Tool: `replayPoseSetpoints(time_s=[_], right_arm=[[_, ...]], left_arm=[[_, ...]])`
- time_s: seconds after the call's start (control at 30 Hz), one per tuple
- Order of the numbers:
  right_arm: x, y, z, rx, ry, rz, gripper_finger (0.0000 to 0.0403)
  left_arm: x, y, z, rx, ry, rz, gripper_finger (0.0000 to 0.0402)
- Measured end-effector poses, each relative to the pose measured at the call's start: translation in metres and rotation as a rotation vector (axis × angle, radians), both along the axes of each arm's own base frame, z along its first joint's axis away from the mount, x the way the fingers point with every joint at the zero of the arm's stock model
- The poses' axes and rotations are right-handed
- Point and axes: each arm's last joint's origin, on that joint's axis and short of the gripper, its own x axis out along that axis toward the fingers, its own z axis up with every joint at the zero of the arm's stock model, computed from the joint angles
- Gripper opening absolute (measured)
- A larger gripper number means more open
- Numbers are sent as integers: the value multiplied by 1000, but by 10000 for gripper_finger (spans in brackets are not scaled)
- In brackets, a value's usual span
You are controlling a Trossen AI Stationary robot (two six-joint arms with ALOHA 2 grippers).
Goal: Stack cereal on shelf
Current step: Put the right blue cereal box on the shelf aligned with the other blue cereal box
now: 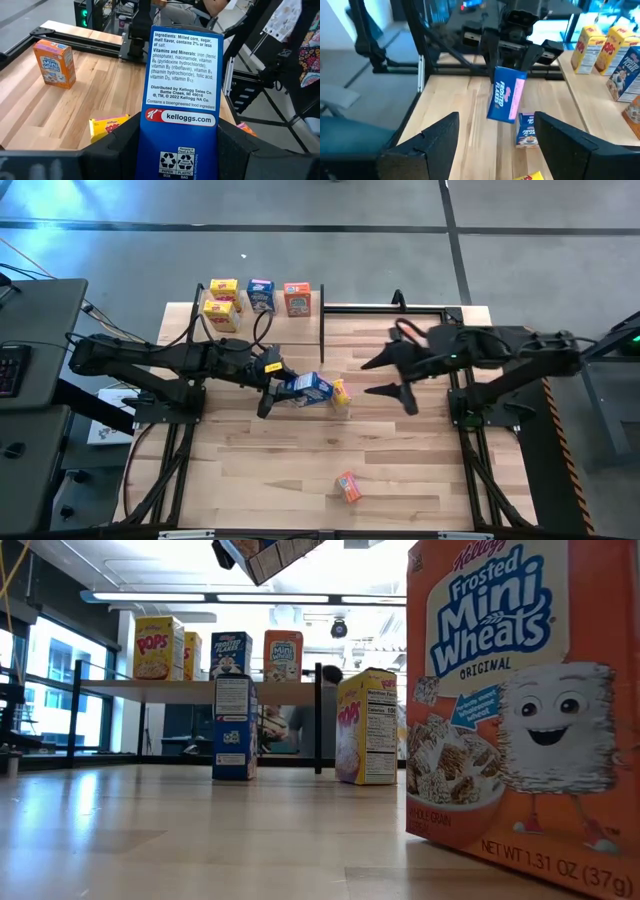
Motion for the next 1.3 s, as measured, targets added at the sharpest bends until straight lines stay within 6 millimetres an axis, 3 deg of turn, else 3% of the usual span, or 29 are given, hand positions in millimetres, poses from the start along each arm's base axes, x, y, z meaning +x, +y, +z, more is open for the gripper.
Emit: replayPoseSetpoints(time_s=[0.27, 0.47, 1.3], right_arm=[[-48, -6, -47, 117, -128, 33, 250], [-70, -8, -82, 136, -212, 64, 250], [-112, -14, -197, 209, -360, 79, 250]], left_arm=[[1, 0, 2, 0, -17, 0, 181], [1, 0, 2, 2, -18, 3, 181], [1, 1, 1, 27, -17, 15, 181]])
